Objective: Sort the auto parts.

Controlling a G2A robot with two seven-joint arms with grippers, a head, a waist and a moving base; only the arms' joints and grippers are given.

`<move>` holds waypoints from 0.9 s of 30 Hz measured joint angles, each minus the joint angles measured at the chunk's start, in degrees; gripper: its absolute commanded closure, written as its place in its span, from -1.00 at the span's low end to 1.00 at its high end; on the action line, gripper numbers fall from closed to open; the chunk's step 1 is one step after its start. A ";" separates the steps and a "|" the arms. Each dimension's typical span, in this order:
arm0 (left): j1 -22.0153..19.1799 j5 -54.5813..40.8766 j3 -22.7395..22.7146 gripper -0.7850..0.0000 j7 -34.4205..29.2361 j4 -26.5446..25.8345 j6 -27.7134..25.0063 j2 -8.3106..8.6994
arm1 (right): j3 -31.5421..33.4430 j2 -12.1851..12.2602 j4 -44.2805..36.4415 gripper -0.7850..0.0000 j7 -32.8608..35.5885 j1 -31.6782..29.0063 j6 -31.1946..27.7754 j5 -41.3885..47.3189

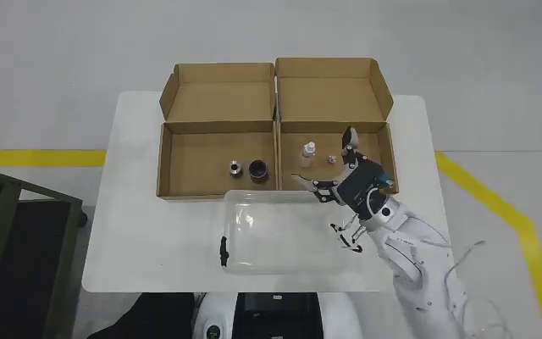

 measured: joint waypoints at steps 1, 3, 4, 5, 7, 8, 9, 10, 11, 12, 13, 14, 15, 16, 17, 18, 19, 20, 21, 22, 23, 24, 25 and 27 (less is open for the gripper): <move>0.00 0.00 0.00 -1.00 0.00 0.00 0.00 0.00 | 1.11 0.15 -0.48 -1.00 -0.82 -1.14 -0.33 0.32; 0.00 0.00 0.00 -1.00 0.00 0.00 0.00 0.00 | 3.65 0.50 -1.56 -1.00 -2.25 -3.57 -1.05 1.24; 0.00 0.00 0.00 -1.00 0.00 0.00 0.00 0.00 | 4.73 0.66 -2.02 -1.00 -2.64 -4.58 -1.21 1.08; 0.00 0.00 0.00 -1.00 0.00 0.00 0.00 0.00 | 6.13 0.85 -2.46 -1.00 -3.15 -5.97 -1.32 0.74; 0.00 0.00 0.00 -1.00 0.00 0.00 0.00 0.00 | 8.15 1.10 -2.61 -1.00 -4.15 -8.01 -1.16 0.31; 0.00 0.00 0.00 -1.00 0.00 0.00 0.00 0.00 | 9.45 1.24 -2.26 -1.00 -5.07 -9.31 -1.12 0.38; 0.00 0.00 0.00 -1.00 0.00 0.00 0.00 0.00 | 10.39 1.34 -1.92 -1.00 -5.77 -10.19 -1.14 0.54; 0.00 0.00 0.00 -1.00 0.00 0.00 0.00 0.00 | 11.29 1.44 -1.55 -1.00 -6.45 -10.98 -1.17 0.71; 0.00 0.00 0.00 -1.00 0.00 0.00 0.00 0.00 | 12.44 1.56 -0.94 -1.00 -7.35 -11.98 -1.28 1.03; 0.00 0.00 0.00 -1.00 0.00 0.00 0.00 0.00 | 13.27 1.66 -0.49 -1.00 -8.00 -12.67 -1.44 1.26; 0.00 0.00 0.00 -1.00 0.00 0.00 0.00 0.00 | 14.08 1.75 -0.08 -1.00 -8.63 -13.32 -1.58 1.46; 0.00 0.00 0.00 -1.00 0.00 0.00 0.00 0.00 | 15.04 1.87 0.30 -1.00 -9.42 -14.09 -1.85 1.66; 0.00 0.00 0.00 -1.00 0.00 0.00 0.00 0.00 | 15.67 1.95 0.52 -1.00 -9.96 -14.60 -2.04 1.74; 0.00 0.00 0.00 -1.00 0.00 0.00 0.00 0.00 | 16.22 2.03 0.68 -1.00 -10.47 -15.07 -2.23 1.76; 0.00 0.00 0.00 -1.00 0.00 0.00 0.00 0.00 | 16.88 2.14 0.91 -1.00 -11.12 -15.62 -2.44 1.77; 0.00 0.00 0.00 -1.00 0.00 0.00 0.00 0.00 | 17.30 2.21 1.11 -1.00 -11.54 -15.96 -2.56 1.76; 0.00 0.00 0.00 -1.00 0.00 0.00 0.00 0.00 | 17.62 2.27 1.33 -1.00 -11.85 -16.23 -2.62 1.72; 0.00 0.00 0.00 -1.00 0.00 0.00 0.00 0.00 | 17.84 2.35 1.72 -1.00 -12.06 -16.46 -2.77 1.90; 0.00 0.00 0.00 -1.00 0.00 0.00 0.00 0.00 | 17.92 2.39 2.00 -1.00 -12.09 -16.50 -2.88 2.12; 0.00 0.00 0.00 -1.00 0.00 0.00 0.00 0.00 | 18.00 2.45 2.23 -1.00 -12.10 -16.46 -2.90 2.28; 0.00 0.00 0.00 -1.00 0.00 0.00 0.00 0.00 | 18.08 2.51 2.52 -1.00 -12.14 -16.38 -2.90 2.42; 0.00 0.00 0.00 -1.00 0.00 0.00 0.00 0.00 | 18.14 2.56 2.70 -1.00 -12.20 -16.33 -2.89 2.50; 0.00 0.00 0.00 -1.00 0.00 0.00 0.00 0.00 | 18.19 2.60 2.86 -1.00 -12.30 -16.29 -2.90 2.59; 0.00 0.00 0.00 -1.00 0.00 0.00 0.00 0.00 | 18.25 2.71 3.05 -1.00 -12.50 -16.18 -3.29 2.64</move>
